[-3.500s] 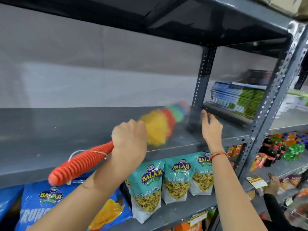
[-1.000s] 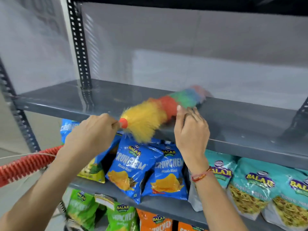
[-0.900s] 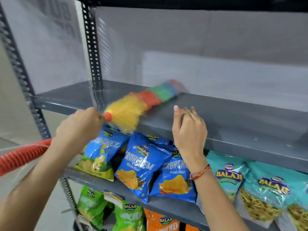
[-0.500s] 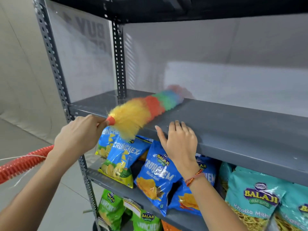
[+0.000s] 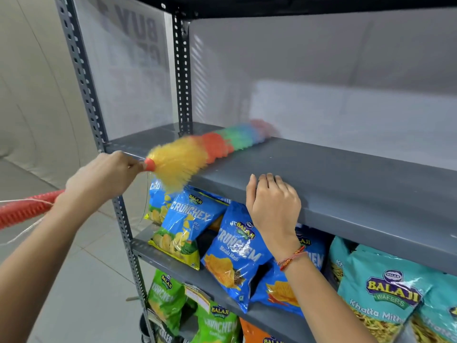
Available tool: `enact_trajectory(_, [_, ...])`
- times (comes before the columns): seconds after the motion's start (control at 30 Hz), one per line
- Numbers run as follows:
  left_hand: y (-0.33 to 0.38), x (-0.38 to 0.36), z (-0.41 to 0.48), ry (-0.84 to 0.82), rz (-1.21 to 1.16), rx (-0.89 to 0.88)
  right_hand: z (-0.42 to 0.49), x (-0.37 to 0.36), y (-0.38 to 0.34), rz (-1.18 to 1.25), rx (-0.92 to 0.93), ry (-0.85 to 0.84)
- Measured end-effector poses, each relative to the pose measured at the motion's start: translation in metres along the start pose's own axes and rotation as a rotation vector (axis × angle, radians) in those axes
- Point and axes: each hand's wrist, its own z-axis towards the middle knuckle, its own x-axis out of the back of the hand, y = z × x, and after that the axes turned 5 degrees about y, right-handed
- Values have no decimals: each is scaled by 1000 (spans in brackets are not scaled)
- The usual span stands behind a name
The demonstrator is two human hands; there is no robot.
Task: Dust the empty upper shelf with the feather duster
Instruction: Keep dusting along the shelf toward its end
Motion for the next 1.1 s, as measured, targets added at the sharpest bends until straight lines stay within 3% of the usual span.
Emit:
enact_trajectory(0.1, [-1, -7, -10, 137, 57, -71, 5, 5, -6, 74, -71, -36])
enact_trajectory(0.33, [-6, 2, -30, 88, -144, -128, 35, -3, -75, 267, 42, -100])
enact_trajectory(0.5, [-36, 7, -16, -165, -171, -50, 44, -19, -118, 354, 93, -212])
enact_trajectory(0.6, [-61, 19, 14, -223, -166, 133, 45, -24, -136, 388, 102, -182])
enact_trajectory(0.7, [-74, 28, 39, -59, 90, 219, 51, -30, -153, 406, 152, -232])
enact_trajectory(0.8, [-76, 8, 43, 251, 349, 98, 56, -40, -166, 402, 199, -333])
enact_trajectory(0.97, [-113, -12, 36, 228, 304, 218, 49, -56, -169, 222, 285, -359])
enact_trajectory(1.1, [-115, -15, 33, 240, 220, 110, 49, -56, -169, 199, 300, -353])
